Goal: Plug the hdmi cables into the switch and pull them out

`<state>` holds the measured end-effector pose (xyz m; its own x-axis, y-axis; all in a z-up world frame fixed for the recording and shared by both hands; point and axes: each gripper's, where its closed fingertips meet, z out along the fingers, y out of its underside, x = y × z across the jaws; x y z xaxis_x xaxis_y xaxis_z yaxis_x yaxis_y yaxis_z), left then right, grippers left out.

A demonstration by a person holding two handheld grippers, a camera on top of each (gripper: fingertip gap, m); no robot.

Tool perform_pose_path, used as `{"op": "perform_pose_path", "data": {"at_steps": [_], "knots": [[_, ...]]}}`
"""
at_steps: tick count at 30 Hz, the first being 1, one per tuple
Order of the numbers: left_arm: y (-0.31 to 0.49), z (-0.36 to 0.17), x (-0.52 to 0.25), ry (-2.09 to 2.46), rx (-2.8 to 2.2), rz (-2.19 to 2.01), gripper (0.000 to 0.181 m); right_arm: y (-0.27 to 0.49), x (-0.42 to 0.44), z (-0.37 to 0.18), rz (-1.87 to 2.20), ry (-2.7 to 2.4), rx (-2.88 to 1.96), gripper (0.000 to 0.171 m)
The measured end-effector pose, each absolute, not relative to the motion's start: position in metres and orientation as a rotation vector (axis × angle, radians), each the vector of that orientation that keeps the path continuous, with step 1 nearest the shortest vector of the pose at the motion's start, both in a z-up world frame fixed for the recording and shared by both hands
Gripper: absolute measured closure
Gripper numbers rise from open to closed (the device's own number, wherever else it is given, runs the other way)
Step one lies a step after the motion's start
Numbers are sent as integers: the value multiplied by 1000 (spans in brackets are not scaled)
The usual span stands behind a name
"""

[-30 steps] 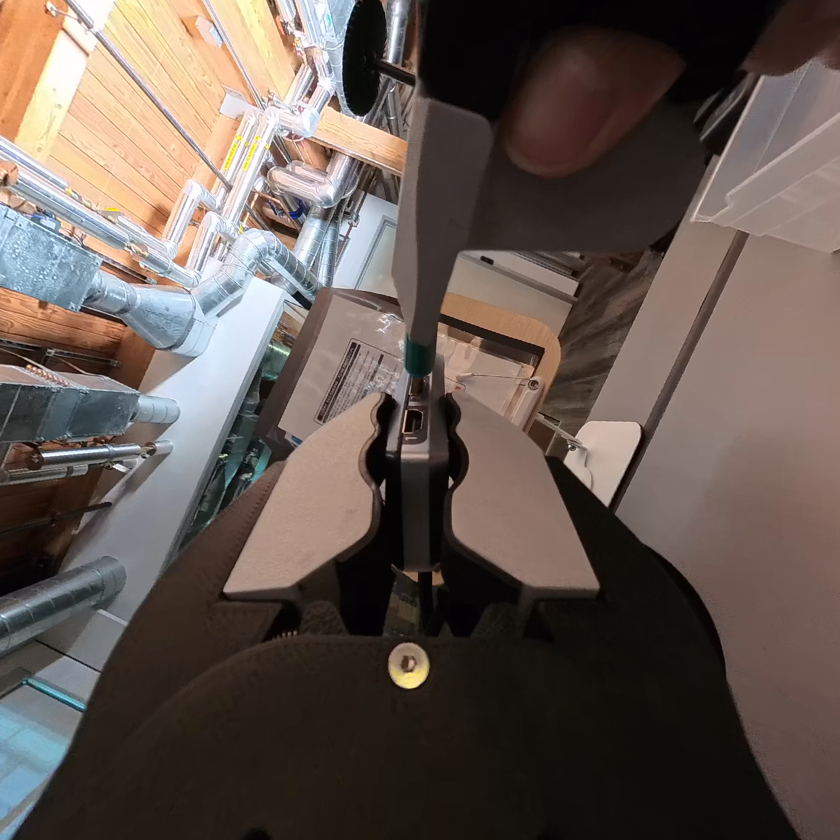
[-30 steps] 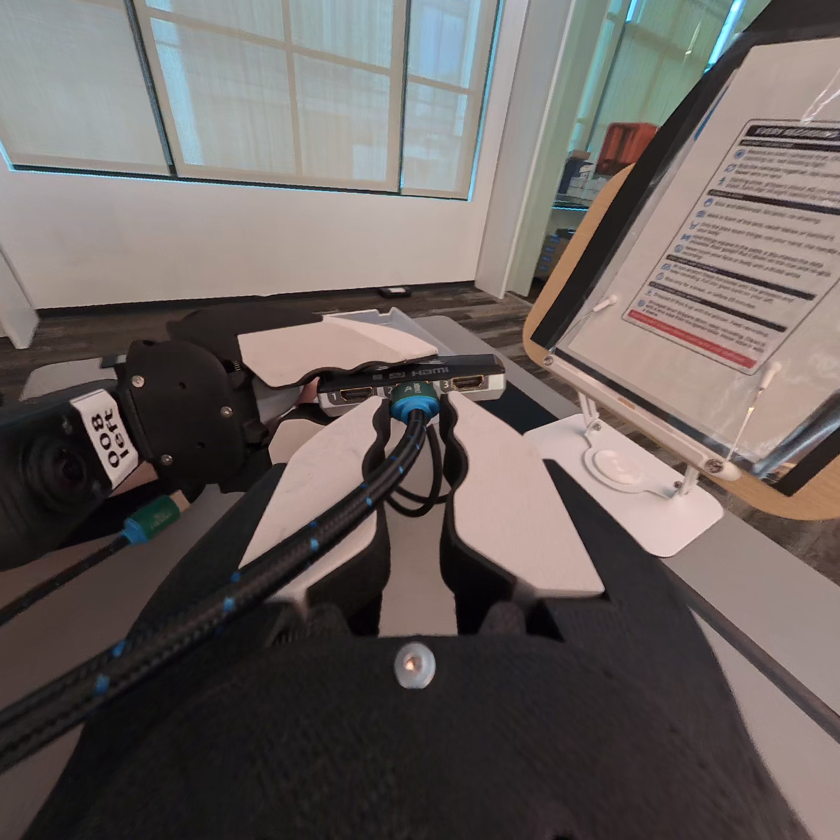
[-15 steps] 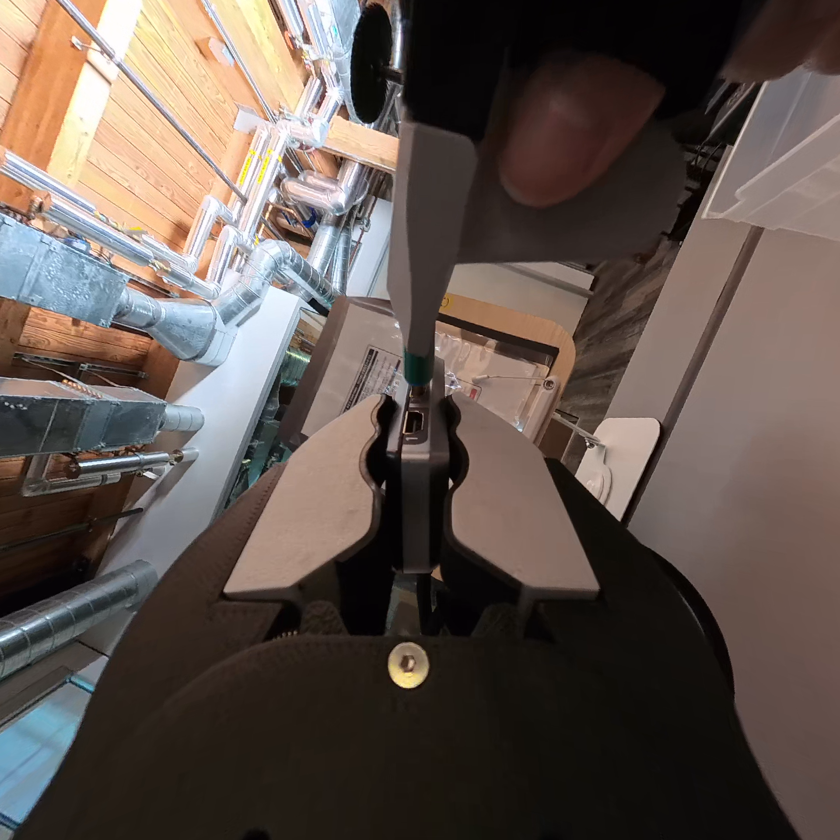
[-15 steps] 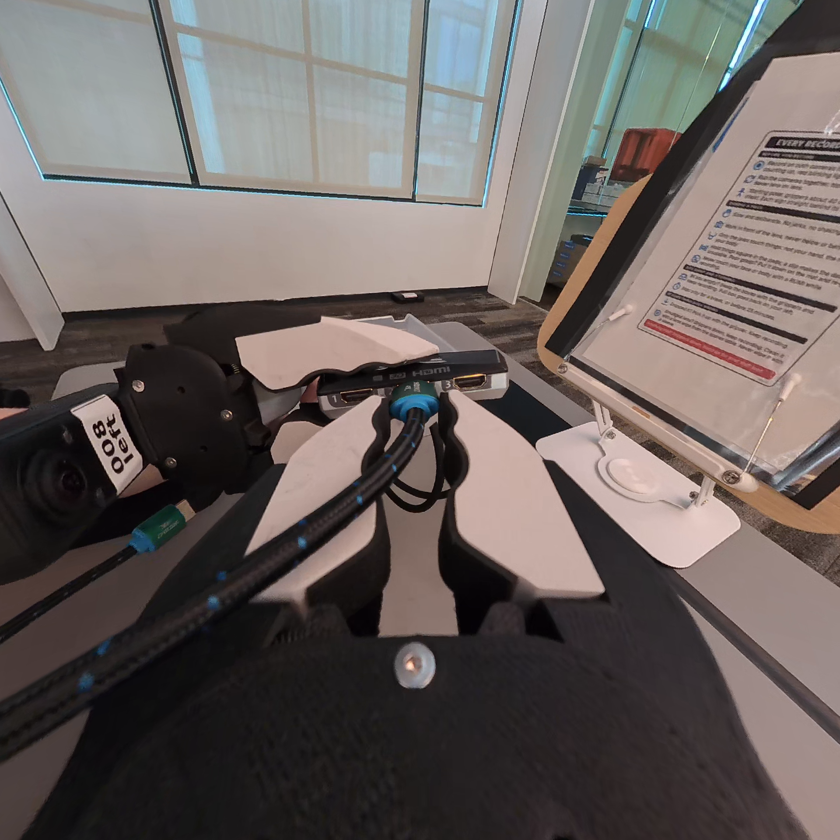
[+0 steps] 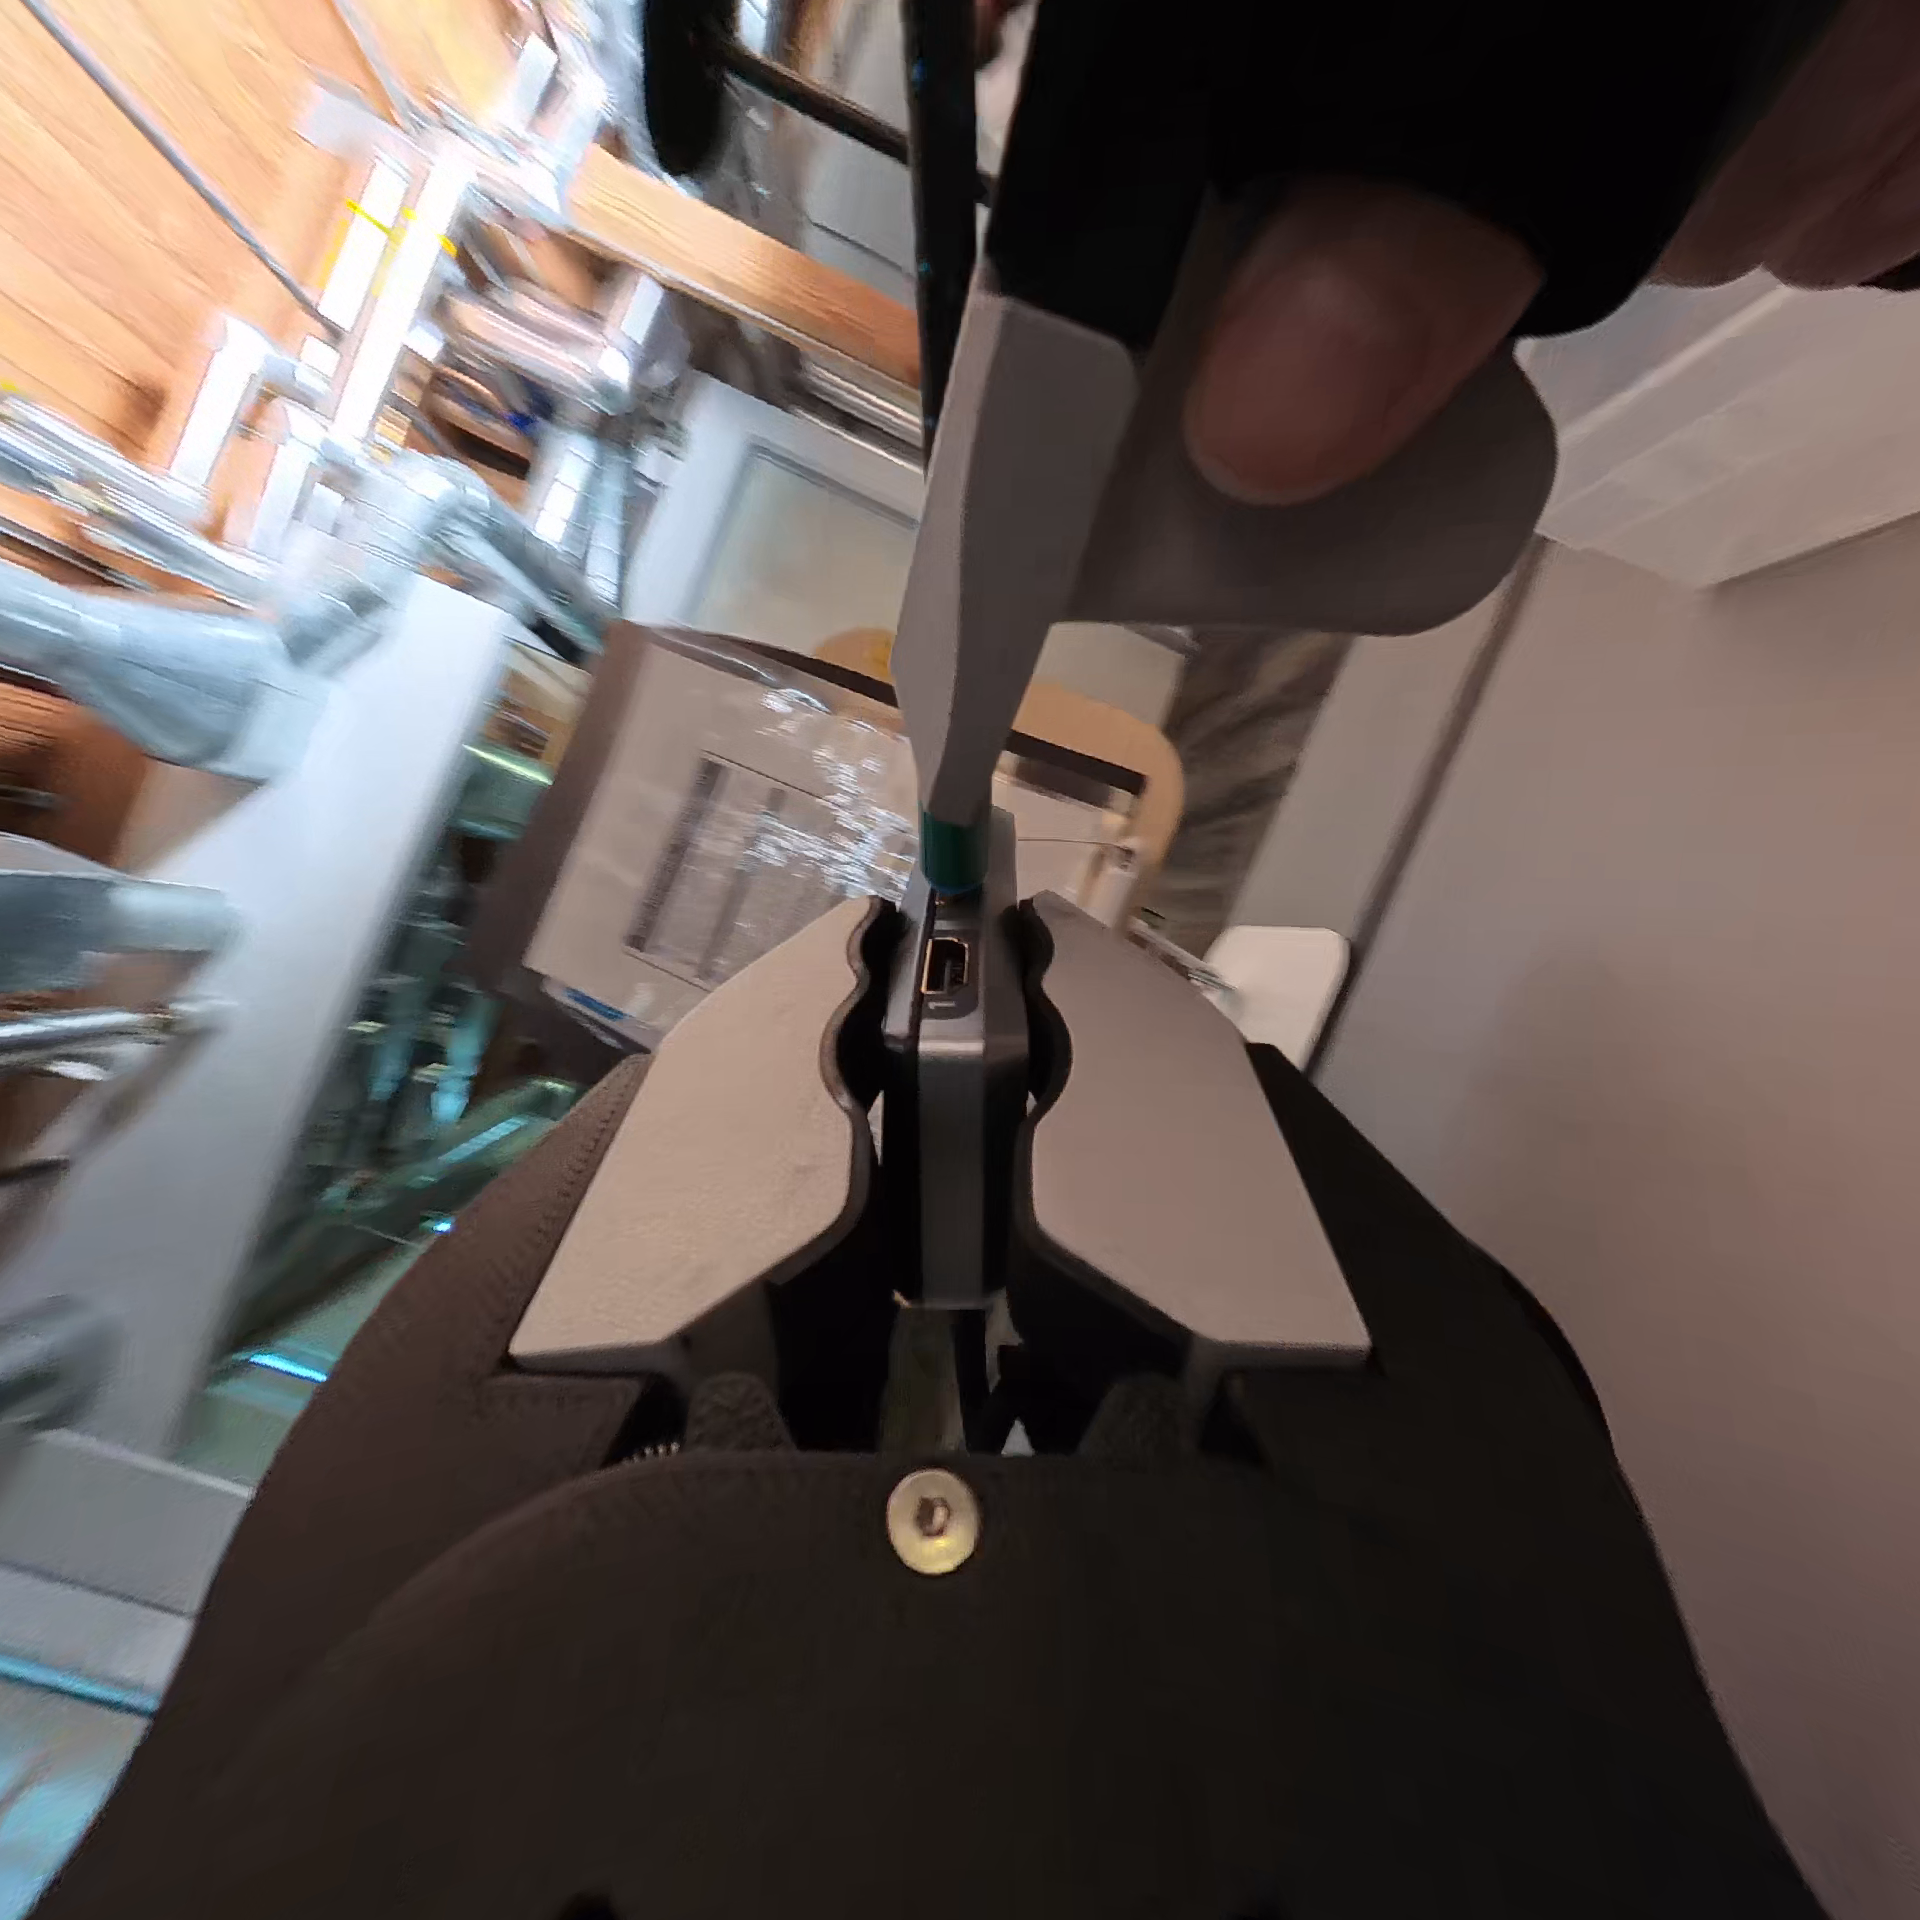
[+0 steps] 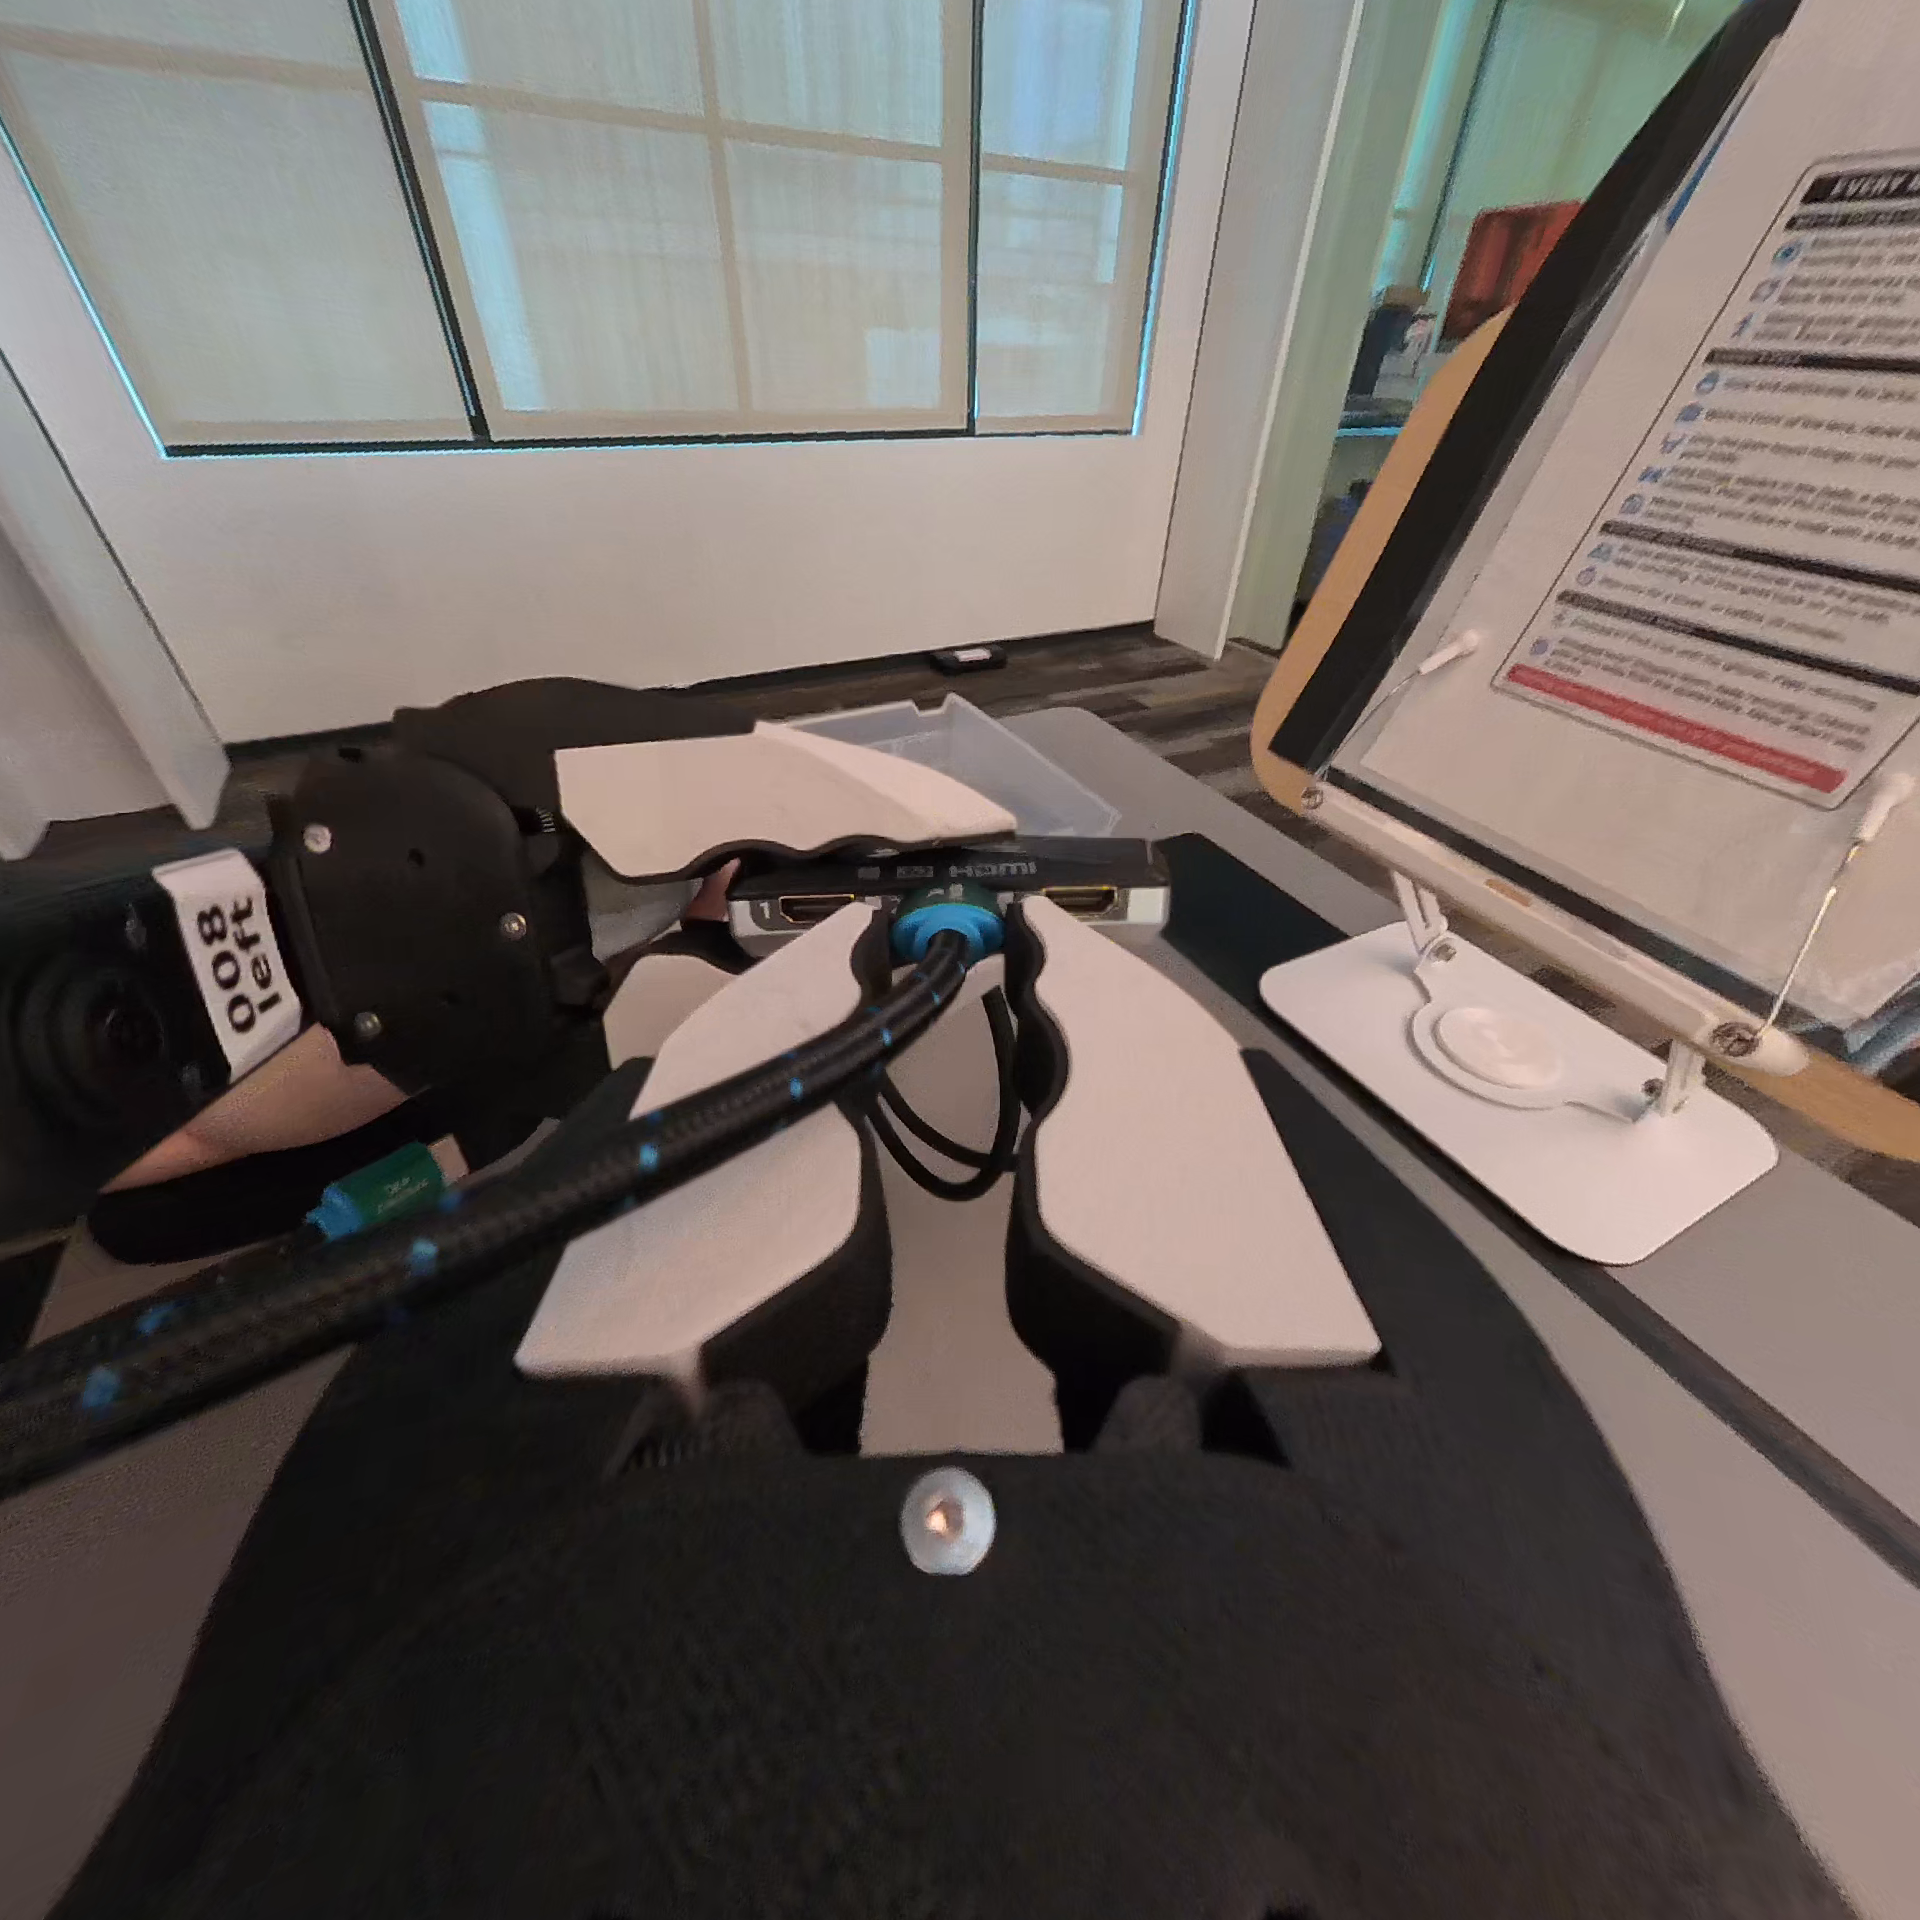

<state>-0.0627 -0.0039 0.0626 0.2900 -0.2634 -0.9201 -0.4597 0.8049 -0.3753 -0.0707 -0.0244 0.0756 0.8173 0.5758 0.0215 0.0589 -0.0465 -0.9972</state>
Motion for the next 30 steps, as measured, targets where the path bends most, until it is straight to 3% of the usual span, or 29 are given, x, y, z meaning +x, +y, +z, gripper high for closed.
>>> {"op": "perform_pose_path", "data": {"at_steps": [5, 10, 18, 28, 30], "knots": [[-6, 54, -57, 1342, -704, 85, 158, -27, -65, 66, 611, -541, -1651, 147], [5, 45, -57, 1375, -725, 88, 159, -26, -26, 45, 487, -538, -1822, 146], [-8, -54, -32, 1749, -552, 272, 159, -45, 69, 62, 162, -326, -1859, 146], [-1, -135, -27, 1929, -466, 533, 157, -56, 82, 78, 110, -312, -1809, 146], [-1, -143, -27, 1960, -497, 526, 149, -55, 82, 76, 100, -318, -1819, 146]]}}
